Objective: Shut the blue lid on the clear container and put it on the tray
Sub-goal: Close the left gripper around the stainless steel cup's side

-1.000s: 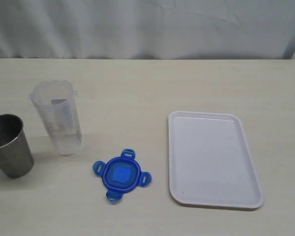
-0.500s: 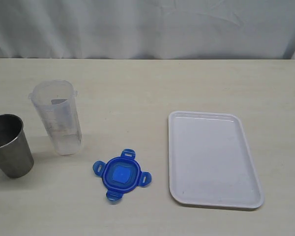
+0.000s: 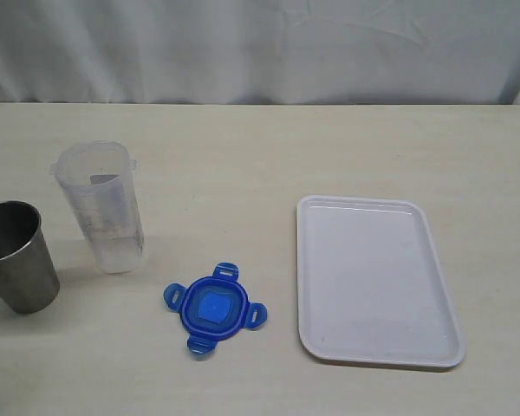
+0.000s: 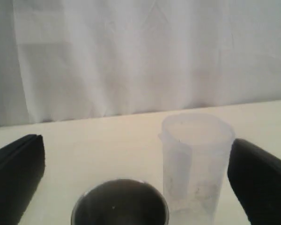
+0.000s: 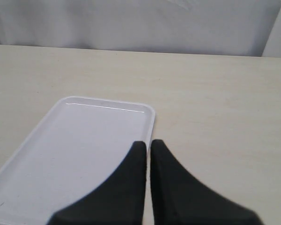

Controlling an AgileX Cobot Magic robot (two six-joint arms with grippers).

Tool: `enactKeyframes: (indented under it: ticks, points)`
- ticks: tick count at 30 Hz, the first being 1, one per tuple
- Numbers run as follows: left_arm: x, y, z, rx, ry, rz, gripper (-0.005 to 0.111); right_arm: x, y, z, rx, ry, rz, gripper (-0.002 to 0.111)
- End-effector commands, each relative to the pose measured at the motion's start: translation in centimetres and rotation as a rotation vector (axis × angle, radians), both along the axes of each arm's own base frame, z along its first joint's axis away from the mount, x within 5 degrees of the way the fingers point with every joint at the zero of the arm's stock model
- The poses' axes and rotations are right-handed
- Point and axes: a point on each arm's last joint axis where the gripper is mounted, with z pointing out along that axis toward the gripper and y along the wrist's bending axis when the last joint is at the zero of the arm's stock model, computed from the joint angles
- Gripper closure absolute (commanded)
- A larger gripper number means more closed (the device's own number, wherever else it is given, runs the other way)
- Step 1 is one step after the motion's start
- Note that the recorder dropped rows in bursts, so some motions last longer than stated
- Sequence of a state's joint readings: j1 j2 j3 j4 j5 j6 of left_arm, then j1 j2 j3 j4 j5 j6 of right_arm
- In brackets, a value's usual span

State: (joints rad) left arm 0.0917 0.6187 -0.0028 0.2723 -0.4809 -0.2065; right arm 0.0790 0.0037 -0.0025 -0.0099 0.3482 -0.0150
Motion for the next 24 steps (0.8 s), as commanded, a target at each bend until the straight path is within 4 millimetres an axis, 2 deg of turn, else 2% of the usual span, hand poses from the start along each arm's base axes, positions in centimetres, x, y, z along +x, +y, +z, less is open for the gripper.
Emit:
enactKeyframes:
  ticks: [1, 12, 24]
  points:
    - [1.0, 0.0, -1.1, -0.007, 0.080, -0.015, 0.002, 0.0, 0.0, 0.0, -0.002, -0.004, -0.007, 0.104]
    - [4.0, 0.2, -5.1, 0.040, 0.271, -0.034, 0.002, 0.0, 0.0, 0.0, -0.002, -0.004, -0.007, 0.104]
    - [5.1, 0.4, -7.8, 0.028, 0.356, -0.023, 0.002, 0.0, 0.0, 0.0, -0.002, -0.004, -0.007, 0.104]
